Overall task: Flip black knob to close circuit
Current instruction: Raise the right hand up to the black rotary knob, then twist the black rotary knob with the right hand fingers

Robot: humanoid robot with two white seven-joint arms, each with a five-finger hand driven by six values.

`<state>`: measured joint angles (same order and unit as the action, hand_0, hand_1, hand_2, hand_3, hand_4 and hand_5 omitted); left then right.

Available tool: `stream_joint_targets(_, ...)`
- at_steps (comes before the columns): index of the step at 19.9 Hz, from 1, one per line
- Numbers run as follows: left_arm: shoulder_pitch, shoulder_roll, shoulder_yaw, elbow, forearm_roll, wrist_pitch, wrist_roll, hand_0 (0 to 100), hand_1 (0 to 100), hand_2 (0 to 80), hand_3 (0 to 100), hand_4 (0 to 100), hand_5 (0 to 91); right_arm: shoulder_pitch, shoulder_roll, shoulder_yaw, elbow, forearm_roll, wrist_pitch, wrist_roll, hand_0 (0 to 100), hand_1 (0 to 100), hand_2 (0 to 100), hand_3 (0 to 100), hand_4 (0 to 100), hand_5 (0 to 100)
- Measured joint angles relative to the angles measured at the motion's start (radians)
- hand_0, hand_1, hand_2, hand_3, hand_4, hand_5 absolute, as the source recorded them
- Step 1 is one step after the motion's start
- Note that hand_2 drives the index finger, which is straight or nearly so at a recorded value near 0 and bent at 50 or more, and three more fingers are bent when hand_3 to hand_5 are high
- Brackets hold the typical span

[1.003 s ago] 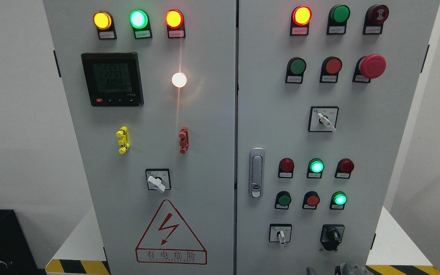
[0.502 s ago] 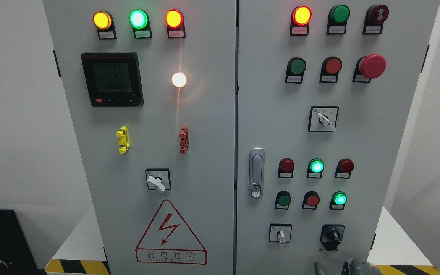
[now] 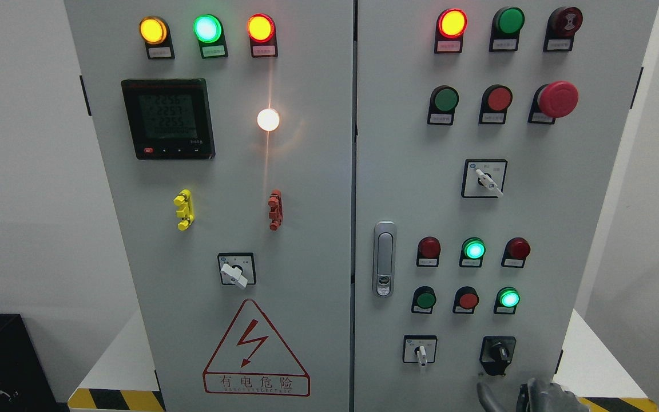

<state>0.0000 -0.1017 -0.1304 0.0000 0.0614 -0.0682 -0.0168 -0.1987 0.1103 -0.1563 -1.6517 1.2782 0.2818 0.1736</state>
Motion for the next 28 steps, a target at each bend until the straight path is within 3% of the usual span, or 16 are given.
stream_joint_targets(28, 0.0, 0.0, 0.0, 0.0, 0.0, 0.0, 0.0, 12, 56, 0.0, 0, 0, 0.0, -0.048, -0.022, -0.022, -0.017, 0.016, -0.007, 0.043, 0, 0, 88, 100, 88, 92)
